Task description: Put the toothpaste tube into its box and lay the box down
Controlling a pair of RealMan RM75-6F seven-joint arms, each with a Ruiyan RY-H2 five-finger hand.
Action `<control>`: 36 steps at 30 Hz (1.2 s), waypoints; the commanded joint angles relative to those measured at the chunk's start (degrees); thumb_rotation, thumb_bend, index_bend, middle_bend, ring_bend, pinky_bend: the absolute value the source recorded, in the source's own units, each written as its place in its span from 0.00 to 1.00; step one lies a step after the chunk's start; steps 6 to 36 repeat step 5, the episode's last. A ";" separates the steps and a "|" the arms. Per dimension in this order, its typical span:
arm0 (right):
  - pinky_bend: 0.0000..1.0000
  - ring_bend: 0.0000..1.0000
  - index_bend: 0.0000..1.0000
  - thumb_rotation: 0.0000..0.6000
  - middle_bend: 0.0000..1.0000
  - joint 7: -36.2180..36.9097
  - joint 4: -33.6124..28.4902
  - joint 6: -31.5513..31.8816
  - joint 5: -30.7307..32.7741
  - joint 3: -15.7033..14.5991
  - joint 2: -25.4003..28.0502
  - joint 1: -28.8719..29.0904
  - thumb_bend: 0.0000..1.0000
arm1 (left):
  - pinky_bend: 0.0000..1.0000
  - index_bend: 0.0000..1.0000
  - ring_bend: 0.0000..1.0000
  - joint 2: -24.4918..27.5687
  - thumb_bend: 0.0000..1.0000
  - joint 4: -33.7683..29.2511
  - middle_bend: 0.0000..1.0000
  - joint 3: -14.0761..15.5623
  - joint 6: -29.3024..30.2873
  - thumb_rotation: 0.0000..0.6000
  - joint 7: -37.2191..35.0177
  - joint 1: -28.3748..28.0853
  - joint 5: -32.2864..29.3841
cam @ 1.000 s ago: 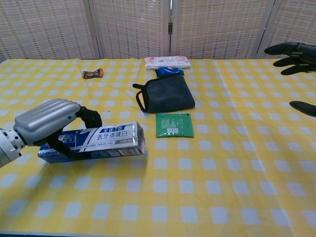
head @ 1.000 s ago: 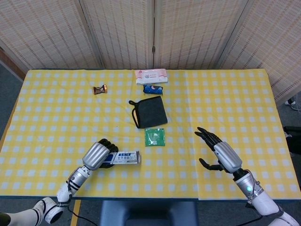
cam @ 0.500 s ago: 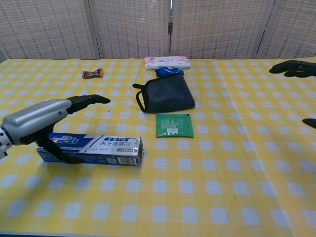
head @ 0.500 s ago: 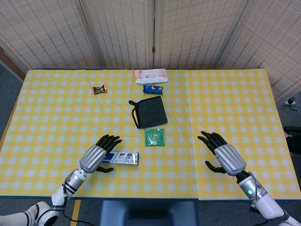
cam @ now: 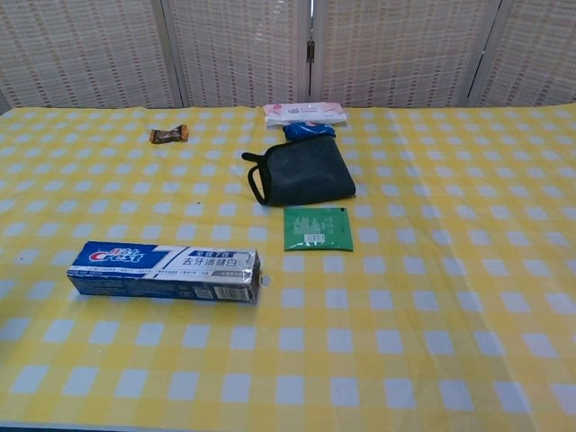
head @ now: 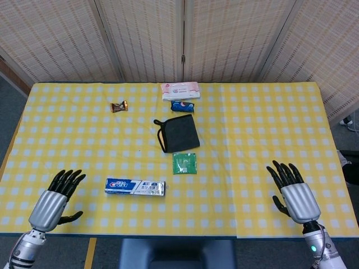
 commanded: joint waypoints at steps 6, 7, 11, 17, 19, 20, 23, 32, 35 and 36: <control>0.00 0.00 0.00 1.00 0.00 3.08 0.27 0.03 -1.51 -0.13 0.39 -0.72 0.44 | 0.00 0.11 0.00 2.97 0.16 -4.20 0.10 0.41 -1.23 1.00 5.94 2.56 -1.74; 0.00 0.00 0.00 1.00 0.00 3.08 0.27 0.03 -1.51 -0.13 0.39 -0.72 0.44 | 0.00 0.11 0.00 2.97 0.16 -4.20 0.10 0.41 -1.23 1.00 5.94 2.56 -1.74; 0.00 0.00 0.00 1.00 0.00 3.08 0.27 0.03 -1.51 -0.13 0.39 -0.72 0.44 | 0.00 0.11 0.00 2.97 0.16 -4.20 0.10 0.41 -1.23 1.00 5.94 2.56 -1.74; 0.00 0.00 0.00 1.00 0.00 3.08 0.27 0.03 -1.51 -0.13 0.39 -0.72 0.44 | 0.00 0.11 0.00 2.97 0.16 -4.20 0.10 0.41 -1.23 1.00 5.94 2.56 -1.74; 0.00 0.00 0.00 1.00 0.00 3.08 0.27 0.03 -1.51 -0.13 0.39 -0.72 0.44 | 0.00 0.11 0.00 2.97 0.16 -4.20 0.10 0.41 -1.23 1.00 5.94 2.56 -1.74; 0.00 0.00 0.00 1.00 0.00 3.08 0.27 0.03 -1.51 -0.13 0.39 -0.72 0.44 | 0.00 0.11 0.00 2.97 0.16 -4.20 0.10 0.41 -1.23 1.00 5.94 2.56 -1.74; 0.00 0.00 0.00 1.00 0.00 3.08 0.27 0.03 -1.51 -0.13 0.39 -0.72 0.44 | 0.00 0.11 0.00 2.97 0.16 -4.20 0.10 0.41 -1.23 1.00 5.94 2.56 -1.74; 0.00 0.00 0.00 1.00 0.00 3.08 0.27 0.03 -1.51 -0.13 0.39 -0.72 0.44 | 0.00 0.11 0.00 2.97 0.16 -4.20 0.10 0.41 -1.23 1.00 5.94 2.56 -1.74; 0.00 0.00 0.00 1.00 0.00 3.08 0.27 0.03 -1.51 -0.13 0.39 -0.72 0.44 | 0.00 0.11 0.00 2.97 0.16 -4.20 0.10 0.41 -1.23 1.00 5.94 2.56 -1.74; 0.00 0.00 0.00 1.00 0.00 3.08 0.27 0.03 -1.51 -0.13 0.39 -0.72 0.44 | 0.00 0.11 0.00 2.97 0.16 -4.20 0.10 0.41 -1.23 1.00 5.94 2.56 -1.74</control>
